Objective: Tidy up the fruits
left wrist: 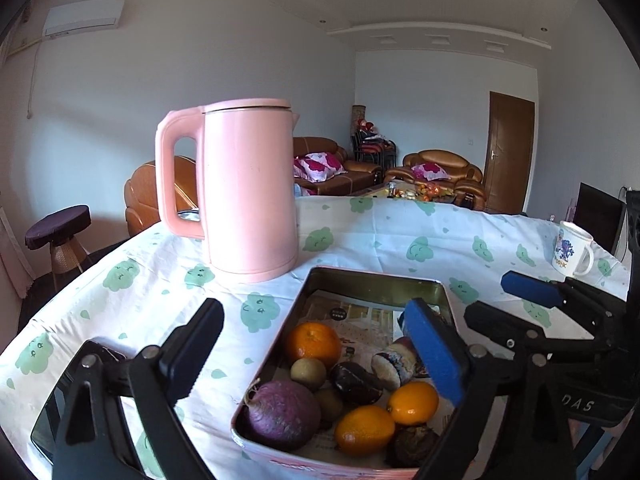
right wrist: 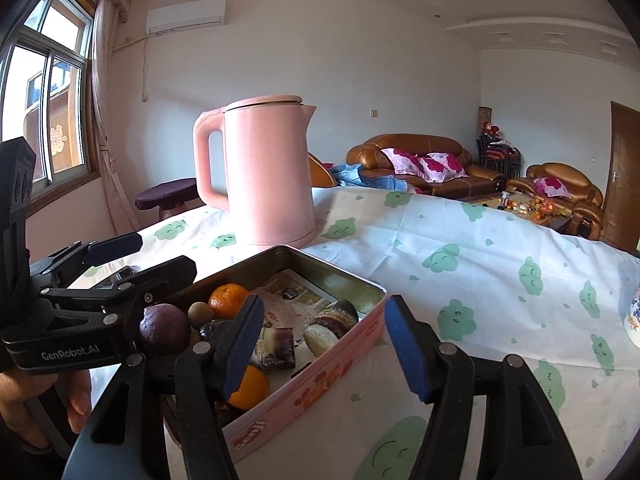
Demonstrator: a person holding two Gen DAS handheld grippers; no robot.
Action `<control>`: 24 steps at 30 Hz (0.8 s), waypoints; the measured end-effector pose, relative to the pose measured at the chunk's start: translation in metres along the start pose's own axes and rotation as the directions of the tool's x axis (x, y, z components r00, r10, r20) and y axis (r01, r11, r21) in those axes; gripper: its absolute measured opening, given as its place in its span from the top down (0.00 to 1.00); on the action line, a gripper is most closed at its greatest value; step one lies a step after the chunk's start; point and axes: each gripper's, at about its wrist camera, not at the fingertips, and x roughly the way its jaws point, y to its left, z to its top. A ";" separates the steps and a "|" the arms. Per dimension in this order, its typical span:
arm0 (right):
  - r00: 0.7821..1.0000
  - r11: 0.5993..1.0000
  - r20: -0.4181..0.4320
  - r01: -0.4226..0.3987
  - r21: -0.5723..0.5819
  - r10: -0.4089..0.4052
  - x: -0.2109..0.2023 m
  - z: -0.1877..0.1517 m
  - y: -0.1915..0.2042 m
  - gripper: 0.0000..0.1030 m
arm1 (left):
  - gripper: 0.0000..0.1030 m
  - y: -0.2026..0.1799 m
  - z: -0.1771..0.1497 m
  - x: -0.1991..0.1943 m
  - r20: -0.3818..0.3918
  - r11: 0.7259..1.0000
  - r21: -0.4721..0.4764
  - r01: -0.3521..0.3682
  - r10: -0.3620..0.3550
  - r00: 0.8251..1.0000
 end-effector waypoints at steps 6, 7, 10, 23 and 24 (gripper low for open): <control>1.000 1.000 0.027 0.012 0.022 -0.012 -0.017 0.000 -0.009 0.32 | 0.08 -0.004 0.001 -0.007 0.009 1.000 0.007 0.005 -0.005 1.000; 0.999 1.000 0.032 0.013 0.024 -0.013 -0.019 0.000 -0.009 0.31 | 0.08 -0.004 0.001 -0.008 0.010 1.000 0.007 0.007 -0.007 1.000; 0.999 1.000 0.040 0.013 0.025 -0.014 -0.025 0.000 -0.009 0.31 | 0.08 -0.006 0.001 -0.010 0.012 1.000 0.011 0.002 -0.003 1.000; 0.998 1.000 0.053 0.012 0.029 -0.014 -0.030 0.000 -0.008 0.31 | 0.05 -0.010 0.001 -0.012 0.017 1.000 0.018 0.002 -0.002 1.000; 0.998 0.999 0.053 0.013 0.029 -0.015 -0.030 0.000 -0.009 0.31 | 0.05 -0.010 0.001 -0.012 0.017 1.000 0.019 0.002 -0.003 1.000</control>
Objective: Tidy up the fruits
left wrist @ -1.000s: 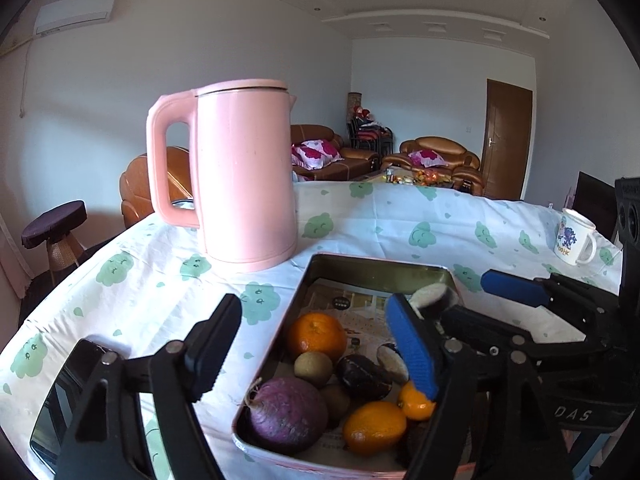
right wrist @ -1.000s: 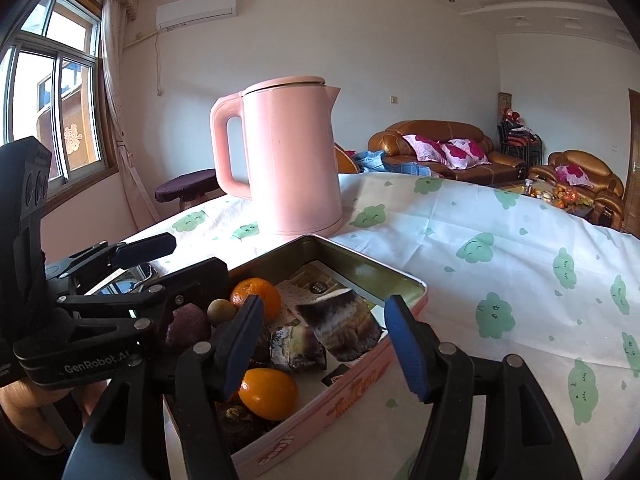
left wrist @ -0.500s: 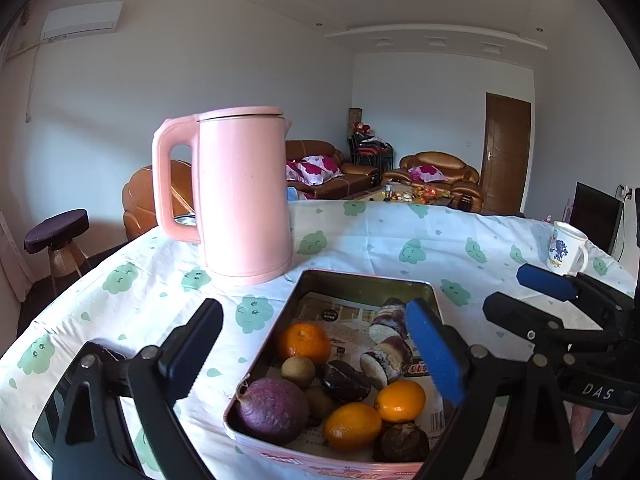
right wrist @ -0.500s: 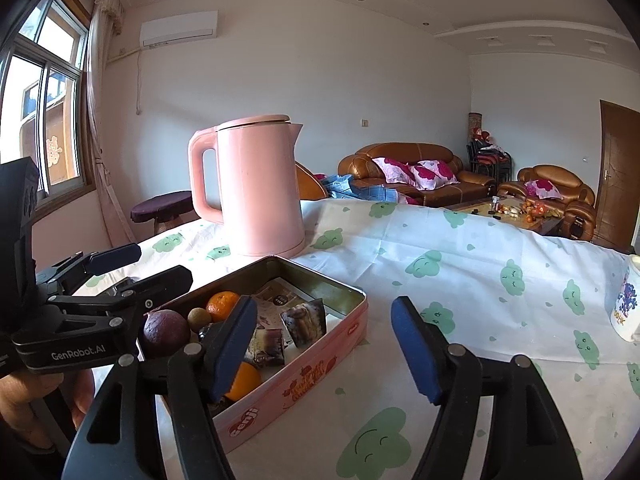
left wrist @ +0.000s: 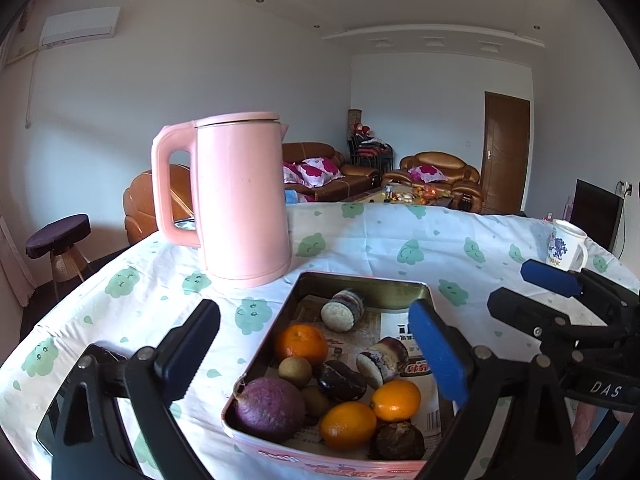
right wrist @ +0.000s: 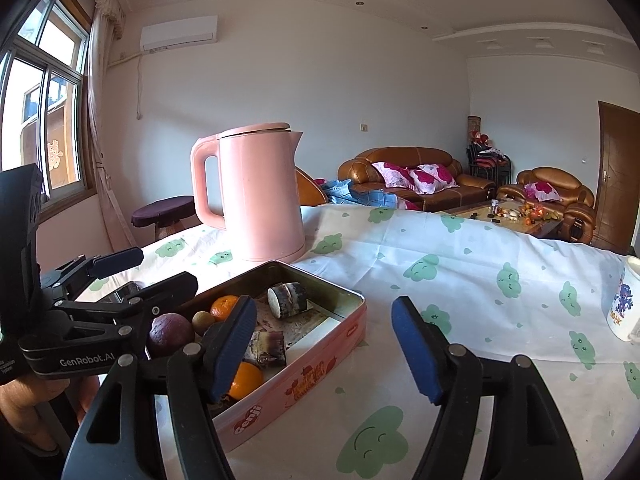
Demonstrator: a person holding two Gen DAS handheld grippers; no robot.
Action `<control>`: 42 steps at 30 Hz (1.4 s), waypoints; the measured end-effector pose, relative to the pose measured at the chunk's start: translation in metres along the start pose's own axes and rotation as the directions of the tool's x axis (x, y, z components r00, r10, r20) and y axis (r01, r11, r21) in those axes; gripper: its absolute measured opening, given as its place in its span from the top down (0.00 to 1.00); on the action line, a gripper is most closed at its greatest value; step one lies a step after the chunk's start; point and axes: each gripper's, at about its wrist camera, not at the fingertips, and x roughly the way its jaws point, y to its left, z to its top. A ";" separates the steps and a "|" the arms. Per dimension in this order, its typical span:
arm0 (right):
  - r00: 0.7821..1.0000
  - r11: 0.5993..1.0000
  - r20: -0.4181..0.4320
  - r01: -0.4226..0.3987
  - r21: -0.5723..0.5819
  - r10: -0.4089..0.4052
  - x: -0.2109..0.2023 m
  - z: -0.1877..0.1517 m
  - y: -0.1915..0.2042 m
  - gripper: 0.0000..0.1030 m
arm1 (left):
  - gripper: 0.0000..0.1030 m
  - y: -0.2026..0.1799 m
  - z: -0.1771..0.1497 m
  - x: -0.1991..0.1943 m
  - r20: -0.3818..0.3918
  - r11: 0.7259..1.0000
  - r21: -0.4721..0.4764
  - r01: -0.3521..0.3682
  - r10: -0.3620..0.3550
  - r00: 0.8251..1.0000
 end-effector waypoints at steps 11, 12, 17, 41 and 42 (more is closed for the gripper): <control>1.000 1.000 0.008 0.006 0.008 -0.007 -0.003 -0.002 -0.002 0.31 | 0.05 -0.005 0.001 -0.002 0.003 1.000 0.013 0.003 -0.003 1.000; 1.000 1.000 0.008 0.007 0.009 -0.007 -0.004 -0.002 -0.002 0.31 | 0.05 -0.005 0.001 -0.002 0.003 1.000 0.013 0.004 -0.004 1.000; 1.000 1.000 0.008 0.012 0.007 -0.012 -0.004 -0.003 -0.002 0.30 | 0.02 -0.006 0.000 -0.002 0.004 1.000 0.015 0.003 -0.003 1.000; 0.996 0.998 0.055 0.068 0.008 -0.068 -0.025 0.002 -0.018 0.30 | 0.00 -0.029 0.005 -0.009 0.026 0.996 0.073 0.044 -0.046 0.999; 0.996 0.998 0.055 0.067 0.008 -0.067 -0.026 0.001 -0.018 0.30 | 0.00 -0.029 0.005 -0.009 0.024 0.996 0.073 0.048 -0.050 0.998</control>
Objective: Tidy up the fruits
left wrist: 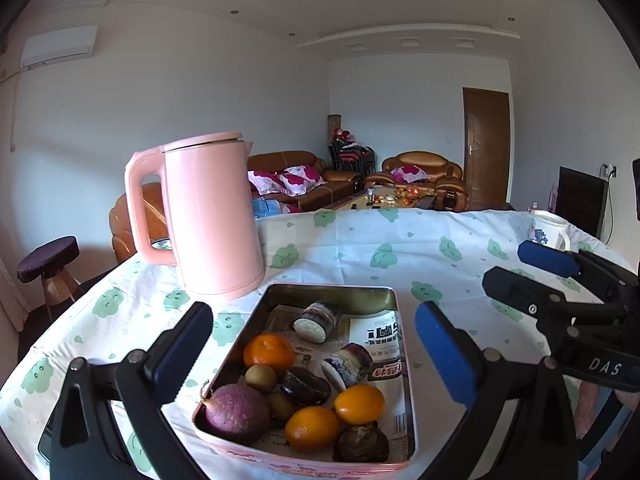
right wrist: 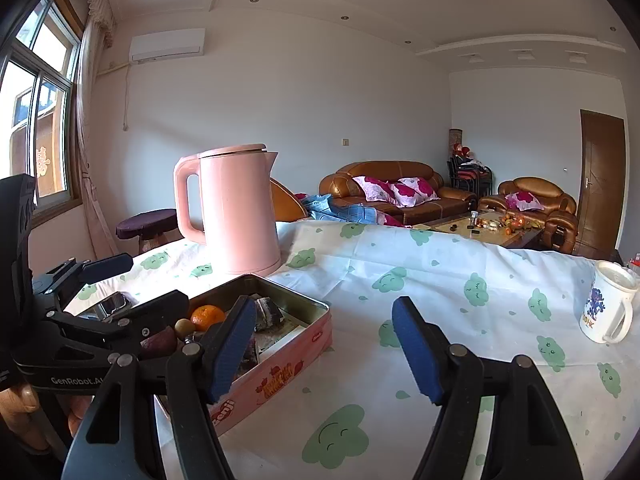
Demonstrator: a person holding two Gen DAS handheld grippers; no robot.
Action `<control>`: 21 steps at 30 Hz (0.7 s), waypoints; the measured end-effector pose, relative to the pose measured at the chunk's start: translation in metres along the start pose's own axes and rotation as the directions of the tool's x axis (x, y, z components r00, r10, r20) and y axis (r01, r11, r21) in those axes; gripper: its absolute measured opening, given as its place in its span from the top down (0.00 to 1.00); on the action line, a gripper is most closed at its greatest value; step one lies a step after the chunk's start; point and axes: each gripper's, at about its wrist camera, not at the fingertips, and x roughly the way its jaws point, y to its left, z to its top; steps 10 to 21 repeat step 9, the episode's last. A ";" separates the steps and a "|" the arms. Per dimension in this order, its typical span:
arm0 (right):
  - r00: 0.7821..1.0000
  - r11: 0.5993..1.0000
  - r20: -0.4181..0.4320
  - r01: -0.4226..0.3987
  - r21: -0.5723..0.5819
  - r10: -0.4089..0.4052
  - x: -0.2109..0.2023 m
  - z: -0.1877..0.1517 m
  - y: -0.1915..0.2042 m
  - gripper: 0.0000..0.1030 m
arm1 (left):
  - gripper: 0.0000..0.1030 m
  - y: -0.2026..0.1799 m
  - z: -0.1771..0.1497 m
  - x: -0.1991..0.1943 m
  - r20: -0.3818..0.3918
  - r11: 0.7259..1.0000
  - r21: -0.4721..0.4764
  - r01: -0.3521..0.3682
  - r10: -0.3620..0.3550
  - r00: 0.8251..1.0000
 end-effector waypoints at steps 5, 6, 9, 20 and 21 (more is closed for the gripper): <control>1.000 1.000 -0.007 -0.001 -0.003 0.001 0.000 -0.003 0.000 0.30 | 0.00 -0.003 -0.001 0.001 -0.004 1.000 0.005 0.002 -0.002 1.000; 1.000 1.000 -0.008 -0.001 -0.003 0.001 0.001 -0.003 0.000 0.30 | 0.00 -0.003 -0.001 0.001 -0.004 1.000 0.004 0.003 -0.003 1.000; 1.000 1.000 -0.011 0.002 0.000 -0.002 0.000 -0.004 -0.002 0.30 | 0.00 -0.004 -0.001 0.000 -0.002 1.000 0.011 0.001 -0.001 1.000; 1.000 1.000 -0.011 0.002 0.000 -0.002 0.000 -0.004 -0.002 0.30 | 0.00 -0.004 -0.001 0.000 -0.002 1.000 0.011 0.001 -0.001 1.000; 1.000 1.000 -0.011 0.002 0.000 -0.002 0.000 -0.004 -0.002 0.30 | 0.00 -0.004 -0.001 0.000 -0.002 1.000 0.011 0.001 -0.001 1.000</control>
